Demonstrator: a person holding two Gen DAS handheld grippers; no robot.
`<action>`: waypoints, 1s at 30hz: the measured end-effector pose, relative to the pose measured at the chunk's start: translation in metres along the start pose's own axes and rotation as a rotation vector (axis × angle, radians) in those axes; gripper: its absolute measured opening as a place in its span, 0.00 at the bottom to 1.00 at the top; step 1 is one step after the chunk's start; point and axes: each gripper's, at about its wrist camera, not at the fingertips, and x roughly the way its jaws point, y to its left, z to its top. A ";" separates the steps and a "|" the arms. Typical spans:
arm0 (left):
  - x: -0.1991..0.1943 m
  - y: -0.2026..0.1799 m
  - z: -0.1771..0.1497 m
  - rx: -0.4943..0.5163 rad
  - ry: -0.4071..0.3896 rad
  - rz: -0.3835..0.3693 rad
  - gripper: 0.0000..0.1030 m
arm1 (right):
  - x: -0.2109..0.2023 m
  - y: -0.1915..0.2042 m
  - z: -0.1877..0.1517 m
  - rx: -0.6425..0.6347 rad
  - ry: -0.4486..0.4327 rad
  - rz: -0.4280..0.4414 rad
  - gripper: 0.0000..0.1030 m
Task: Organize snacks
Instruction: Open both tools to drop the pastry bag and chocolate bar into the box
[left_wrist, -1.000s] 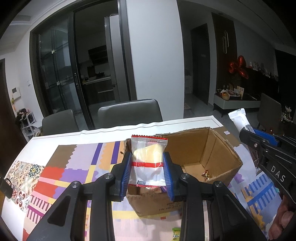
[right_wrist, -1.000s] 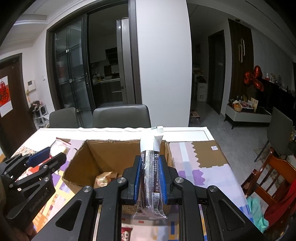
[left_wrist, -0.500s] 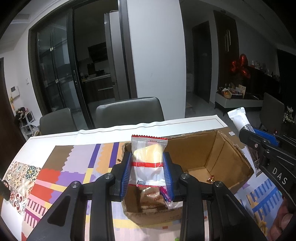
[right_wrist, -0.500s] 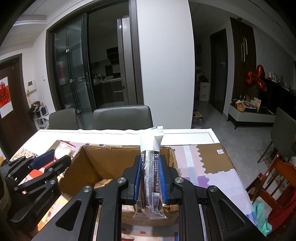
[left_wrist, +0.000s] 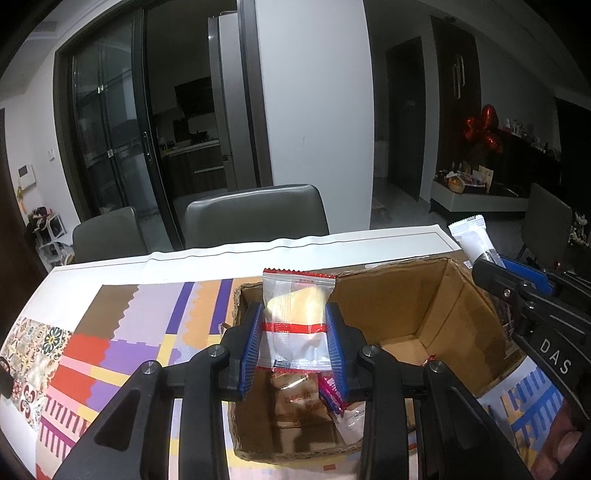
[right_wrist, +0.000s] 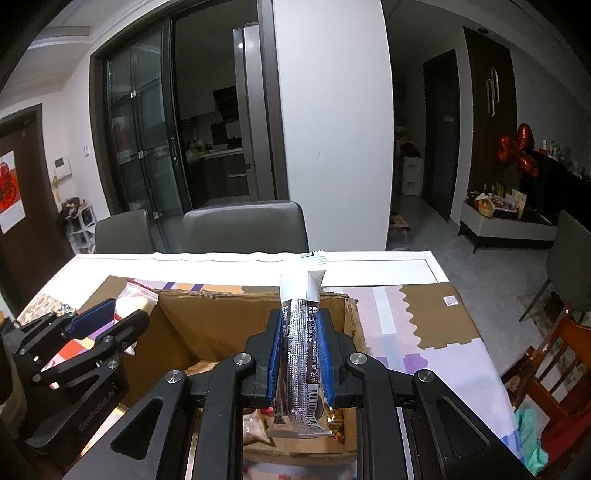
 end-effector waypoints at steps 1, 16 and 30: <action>0.001 0.000 0.000 0.000 0.001 0.001 0.33 | 0.001 0.000 0.000 0.000 0.002 0.002 0.19; -0.001 0.001 -0.002 0.000 -0.015 0.033 0.55 | 0.011 0.004 0.000 -0.030 0.014 -0.018 0.47; -0.024 0.003 -0.001 -0.009 -0.050 0.058 0.74 | -0.017 0.003 0.002 -0.031 -0.048 -0.059 0.69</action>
